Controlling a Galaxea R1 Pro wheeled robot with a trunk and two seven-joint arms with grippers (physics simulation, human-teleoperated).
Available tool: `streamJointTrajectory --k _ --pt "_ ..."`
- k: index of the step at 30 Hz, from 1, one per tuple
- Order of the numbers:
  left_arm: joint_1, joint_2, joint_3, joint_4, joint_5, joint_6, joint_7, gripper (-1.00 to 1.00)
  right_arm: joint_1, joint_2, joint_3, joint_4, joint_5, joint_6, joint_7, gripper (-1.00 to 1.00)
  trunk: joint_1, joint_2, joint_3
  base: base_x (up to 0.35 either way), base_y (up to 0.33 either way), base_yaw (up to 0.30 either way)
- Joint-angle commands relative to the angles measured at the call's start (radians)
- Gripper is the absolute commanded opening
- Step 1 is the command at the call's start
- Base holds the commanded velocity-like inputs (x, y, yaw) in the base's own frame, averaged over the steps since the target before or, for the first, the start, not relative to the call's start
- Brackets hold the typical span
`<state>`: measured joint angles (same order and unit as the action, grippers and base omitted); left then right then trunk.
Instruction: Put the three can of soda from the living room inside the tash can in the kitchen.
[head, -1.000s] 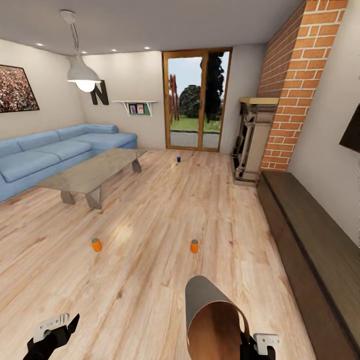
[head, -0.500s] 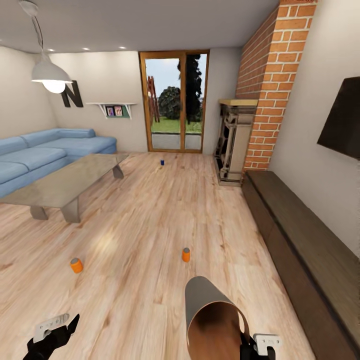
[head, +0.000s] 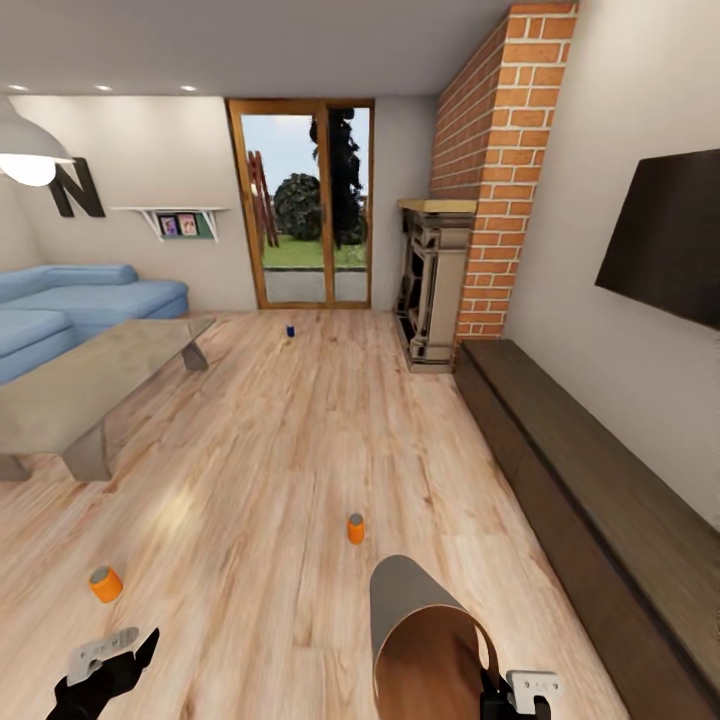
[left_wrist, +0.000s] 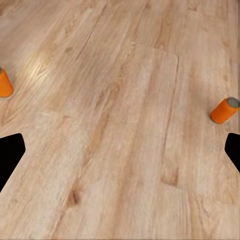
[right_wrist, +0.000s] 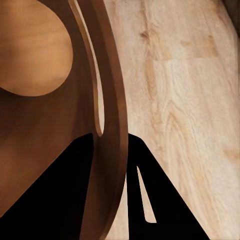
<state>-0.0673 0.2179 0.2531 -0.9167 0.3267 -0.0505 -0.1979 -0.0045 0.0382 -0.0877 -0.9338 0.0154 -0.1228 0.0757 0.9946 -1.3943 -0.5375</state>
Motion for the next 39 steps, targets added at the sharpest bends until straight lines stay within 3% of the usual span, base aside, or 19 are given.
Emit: streamJointTrajectory --k 1,10,39 --pt "0.000 0.000 0.000 0.001 0.000 0.002 0.000 1.00 0.000 0.000 0.000 -0.001 -0.002 0.000 0.007 -1.00 0.000 0.000 0.000 0.253 0.203 -0.243" --pt "0.000 -0.001 0.000 0.003 -0.001 0.022 0.000 1.00 0.000 0.000 0.000 0.000 -0.002 0.000 0.007 -1.00 0.000 0.000 0.000 0.199 0.257 -0.170" --pt "0.000 -0.001 -0.002 0.002 -0.002 0.021 0.000 1.00 -0.003 -0.001 0.000 0.000 0.000 0.000 0.007 -1.00 0.000 0.000 0.000 0.105 0.309 -0.004"
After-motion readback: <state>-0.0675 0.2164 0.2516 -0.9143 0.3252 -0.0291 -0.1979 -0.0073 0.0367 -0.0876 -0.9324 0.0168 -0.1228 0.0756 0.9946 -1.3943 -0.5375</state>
